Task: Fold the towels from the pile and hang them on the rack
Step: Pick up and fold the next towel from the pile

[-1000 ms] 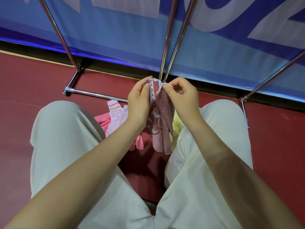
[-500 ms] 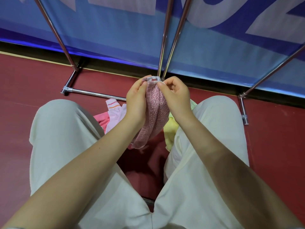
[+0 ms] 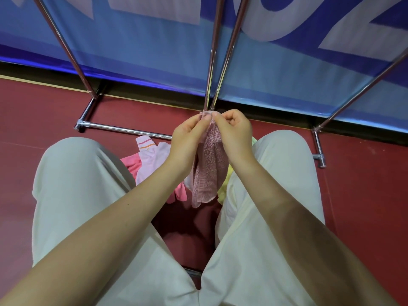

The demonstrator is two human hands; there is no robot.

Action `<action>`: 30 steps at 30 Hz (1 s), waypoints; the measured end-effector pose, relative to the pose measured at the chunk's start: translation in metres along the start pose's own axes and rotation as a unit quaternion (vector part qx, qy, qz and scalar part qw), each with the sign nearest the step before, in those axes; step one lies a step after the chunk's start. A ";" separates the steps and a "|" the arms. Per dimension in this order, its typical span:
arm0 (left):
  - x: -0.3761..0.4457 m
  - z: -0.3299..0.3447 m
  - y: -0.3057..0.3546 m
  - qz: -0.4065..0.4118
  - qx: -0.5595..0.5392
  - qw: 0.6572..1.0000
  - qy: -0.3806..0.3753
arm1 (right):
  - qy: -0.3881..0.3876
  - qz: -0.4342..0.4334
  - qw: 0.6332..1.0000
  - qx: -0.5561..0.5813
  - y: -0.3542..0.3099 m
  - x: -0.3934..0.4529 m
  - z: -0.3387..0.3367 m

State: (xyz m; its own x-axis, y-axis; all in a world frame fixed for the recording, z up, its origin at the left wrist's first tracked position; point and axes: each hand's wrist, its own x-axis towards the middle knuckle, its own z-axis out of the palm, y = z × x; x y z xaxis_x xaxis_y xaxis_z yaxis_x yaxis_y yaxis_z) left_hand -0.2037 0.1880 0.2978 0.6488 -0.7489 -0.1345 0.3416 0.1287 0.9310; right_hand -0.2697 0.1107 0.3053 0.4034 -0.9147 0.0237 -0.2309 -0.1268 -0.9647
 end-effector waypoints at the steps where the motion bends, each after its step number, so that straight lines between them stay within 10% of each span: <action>1: 0.001 -0.002 -0.001 0.005 0.007 1.000 -0.003 | -0.003 0.001 1.000 0.002 -0.001 0.000 0.000; 11: 0.019 -0.037 0.028 0.048 0.116 0.985 0.114 | -0.187 -0.136 0.955 -0.186 0.014 -0.013 0.002; 19: 0.001 -0.066 0.032 0.073 0.164 0.983 0.036 | -0.336 -0.125 0.887 -0.293 0.039 -0.023 -0.016; 30: -0.012 -0.095 0.016 0.011 0.114 0.991 0.067 | -0.361 -0.142 0.884 -0.261 0.047 -0.045 -0.013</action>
State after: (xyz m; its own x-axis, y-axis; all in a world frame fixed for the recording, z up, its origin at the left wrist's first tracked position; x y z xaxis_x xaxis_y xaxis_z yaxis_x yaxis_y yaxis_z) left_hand -0.1417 0.2610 0.2816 0.7441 -0.6526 -0.1428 0.1731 -0.0182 0.9847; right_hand -0.3099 0.1406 0.2623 0.9275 -0.3573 -0.1096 -0.3298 -0.6444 -0.6899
